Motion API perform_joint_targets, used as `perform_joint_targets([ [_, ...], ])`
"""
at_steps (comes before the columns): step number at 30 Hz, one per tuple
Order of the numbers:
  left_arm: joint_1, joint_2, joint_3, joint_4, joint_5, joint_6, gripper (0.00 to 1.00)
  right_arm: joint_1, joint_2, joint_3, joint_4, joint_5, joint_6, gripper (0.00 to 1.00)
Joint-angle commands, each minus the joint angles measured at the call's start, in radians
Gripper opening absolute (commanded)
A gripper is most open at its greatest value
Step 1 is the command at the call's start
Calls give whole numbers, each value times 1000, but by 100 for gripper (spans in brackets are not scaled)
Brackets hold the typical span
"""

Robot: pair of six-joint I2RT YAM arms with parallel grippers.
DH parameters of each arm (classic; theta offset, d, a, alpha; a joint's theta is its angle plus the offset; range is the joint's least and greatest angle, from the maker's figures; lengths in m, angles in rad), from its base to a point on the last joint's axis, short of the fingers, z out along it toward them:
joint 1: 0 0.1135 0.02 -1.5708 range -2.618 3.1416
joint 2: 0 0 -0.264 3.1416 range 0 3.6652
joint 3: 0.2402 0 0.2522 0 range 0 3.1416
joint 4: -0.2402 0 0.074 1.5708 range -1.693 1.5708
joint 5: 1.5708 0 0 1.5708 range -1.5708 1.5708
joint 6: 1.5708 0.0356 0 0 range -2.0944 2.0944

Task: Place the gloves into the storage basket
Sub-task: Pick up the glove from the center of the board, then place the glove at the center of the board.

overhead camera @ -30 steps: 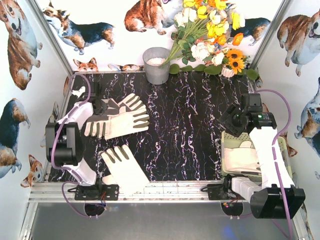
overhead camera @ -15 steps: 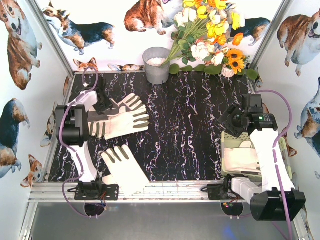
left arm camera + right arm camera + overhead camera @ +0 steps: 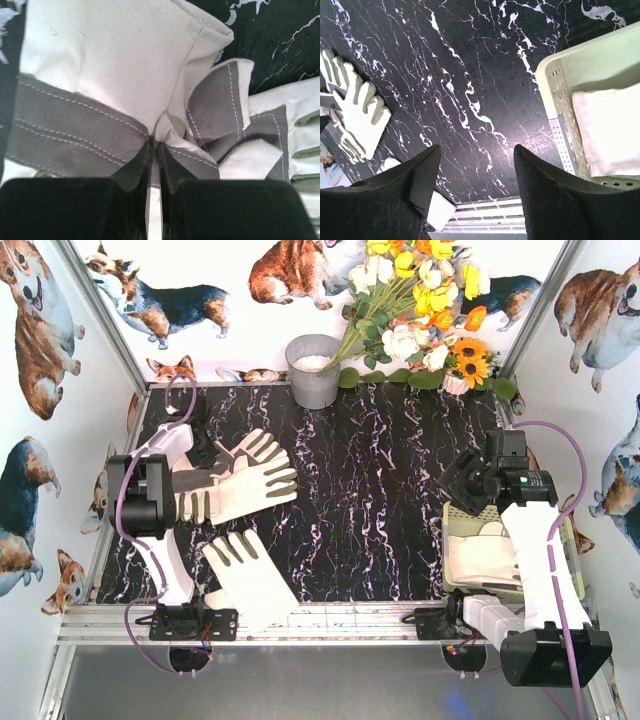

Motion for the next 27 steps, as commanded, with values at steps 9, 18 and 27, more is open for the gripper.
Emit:
perform_joint_targets([
  [9,35,-300,-119,-73,-165,64,0,7,-13,171,-39,-42,-65,62],
  [18,-46,-479,-108,-71,35,240,0,59,62,330,25,-221,-118,72],
  [27,-432,-542,-24,-86,99,407,0,164,139,331,165,-417,-11,80],
])
